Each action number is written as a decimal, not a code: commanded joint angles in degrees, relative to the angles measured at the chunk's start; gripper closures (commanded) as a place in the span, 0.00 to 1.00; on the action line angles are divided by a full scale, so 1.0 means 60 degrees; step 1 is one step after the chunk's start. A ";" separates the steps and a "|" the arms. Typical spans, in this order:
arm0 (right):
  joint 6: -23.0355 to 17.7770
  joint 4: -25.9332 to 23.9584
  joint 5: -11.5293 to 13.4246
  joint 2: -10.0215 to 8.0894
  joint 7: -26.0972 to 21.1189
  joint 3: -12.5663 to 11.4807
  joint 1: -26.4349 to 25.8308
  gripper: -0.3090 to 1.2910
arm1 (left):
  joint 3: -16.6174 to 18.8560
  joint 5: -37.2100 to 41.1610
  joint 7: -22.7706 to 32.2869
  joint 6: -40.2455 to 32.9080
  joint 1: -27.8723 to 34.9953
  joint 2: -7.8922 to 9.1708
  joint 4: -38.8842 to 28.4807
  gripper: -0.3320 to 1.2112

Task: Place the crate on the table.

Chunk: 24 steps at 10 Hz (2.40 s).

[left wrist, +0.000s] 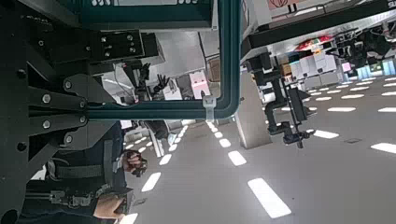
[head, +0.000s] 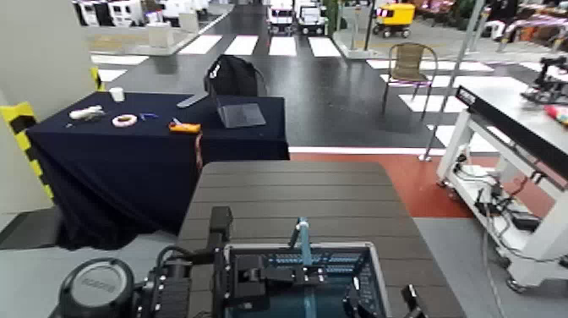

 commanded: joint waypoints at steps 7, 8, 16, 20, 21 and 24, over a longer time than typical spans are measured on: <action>-0.0029 0.0029 -0.0059 -0.0044 -0.0001 0.0014 -0.0029 0.28 | -0.0868 0.0002 -0.0168 -0.0731 -0.0763 -0.0014 0.1112 0.99; -0.0044 0.0043 -0.0088 -0.0044 -0.0001 0.0029 -0.0043 0.28 | -0.0985 -0.0013 -0.0197 -0.0893 -0.1056 -0.0058 0.1302 0.99; -0.0102 0.0102 -0.0176 -0.0059 -0.0001 0.0131 -0.0087 0.28 | -0.2567 -0.1551 -0.2614 -0.2035 -0.3634 -0.0556 0.4628 0.99; -0.0146 0.0146 -0.0205 -0.0088 -0.0001 0.0190 -0.0131 0.28 | -0.3461 -0.2489 -0.4182 -0.3295 -0.4337 -0.0879 0.6136 0.99; -0.0146 0.0161 -0.0220 -0.0088 -0.0001 0.0219 -0.0161 0.28 | -0.3475 -0.2635 -0.4226 -0.3339 -0.4425 -0.0923 0.6254 0.99; -0.0176 0.0161 -0.0234 -0.0088 -0.0001 0.0249 -0.0175 0.28 | -0.3593 -0.2884 -0.4475 -0.3617 -0.4571 -0.0996 0.6546 0.94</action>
